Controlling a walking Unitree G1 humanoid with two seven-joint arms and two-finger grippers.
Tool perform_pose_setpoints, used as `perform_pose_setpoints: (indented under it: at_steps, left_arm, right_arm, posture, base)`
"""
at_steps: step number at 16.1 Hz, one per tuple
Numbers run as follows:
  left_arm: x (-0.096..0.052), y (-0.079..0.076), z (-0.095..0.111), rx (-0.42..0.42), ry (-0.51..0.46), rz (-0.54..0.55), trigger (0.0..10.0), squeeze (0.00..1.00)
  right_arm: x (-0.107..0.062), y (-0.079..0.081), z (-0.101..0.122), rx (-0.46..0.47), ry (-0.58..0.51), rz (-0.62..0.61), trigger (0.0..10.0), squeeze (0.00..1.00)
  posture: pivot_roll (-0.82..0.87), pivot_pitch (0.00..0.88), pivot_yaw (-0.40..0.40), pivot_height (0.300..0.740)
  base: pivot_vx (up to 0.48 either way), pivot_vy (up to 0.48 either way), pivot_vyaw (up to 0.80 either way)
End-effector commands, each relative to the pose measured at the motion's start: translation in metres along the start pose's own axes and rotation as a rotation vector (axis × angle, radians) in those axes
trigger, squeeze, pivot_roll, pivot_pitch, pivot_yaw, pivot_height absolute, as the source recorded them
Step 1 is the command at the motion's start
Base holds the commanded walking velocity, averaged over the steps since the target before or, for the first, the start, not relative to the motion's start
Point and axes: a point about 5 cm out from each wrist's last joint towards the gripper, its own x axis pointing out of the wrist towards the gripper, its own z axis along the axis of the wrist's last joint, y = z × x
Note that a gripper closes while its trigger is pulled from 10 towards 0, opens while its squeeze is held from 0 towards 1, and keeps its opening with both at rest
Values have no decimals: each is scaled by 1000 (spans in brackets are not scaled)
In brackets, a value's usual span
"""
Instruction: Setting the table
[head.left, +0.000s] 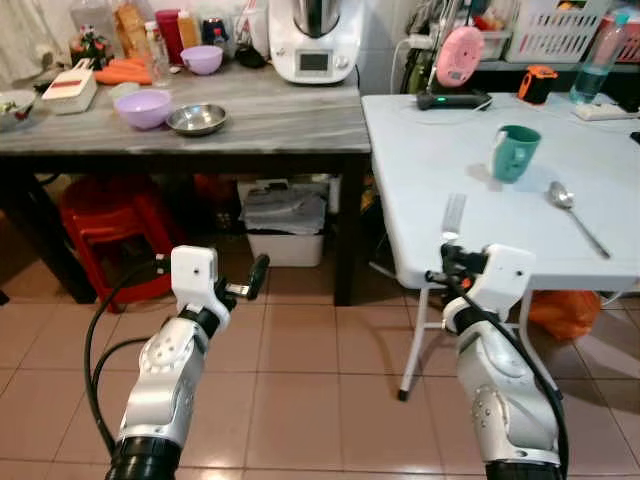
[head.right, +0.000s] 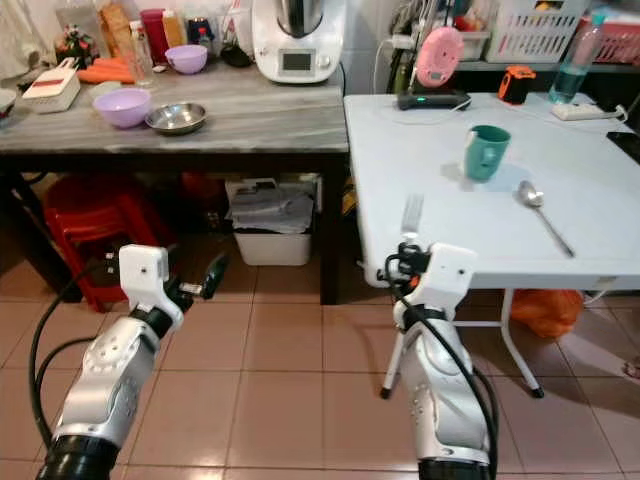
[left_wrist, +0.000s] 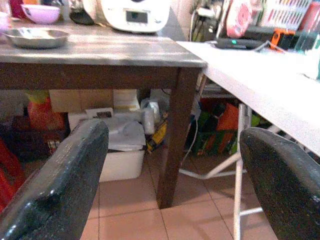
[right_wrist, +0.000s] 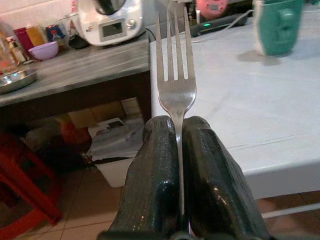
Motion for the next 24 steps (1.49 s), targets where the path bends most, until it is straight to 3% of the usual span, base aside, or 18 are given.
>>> perform_pose_setpoints:
  at_steps: [1, 11, 17, 24]
  left_arm:
    - [-5, 13, 0, 18, 6, 44, 10000, 0]
    - [-2, 12, 2, 25, -2, 44, 10000, 0]
    - [-4, 6, 5, 10, -29, -28, 10000, 0]
    - [-5, 2, 4, -13, -36, -50, 10000, 0]
  right_arm:
    - [3, 16, 4, 16, -18, 55, 10000, 0]
    - [4, 17, 4, 12, -25, 57, 10000, 0]
    - [5, 16, 5, 17, -26, 50, 10000, 0]
    - [4, 15, 5, 7, -33, 50, 10000, 0]
  posture:
    - [6, 0, 4, 740]
    - [10, 0, 6, 740]
    - [11, 0, 5, 740]
    - [6, 0, 4, 740]
  base:
    - [0, 394, 475]
    - [0, 391, 452]
    - [0, 0, -225]
    - [321, 0, 0]
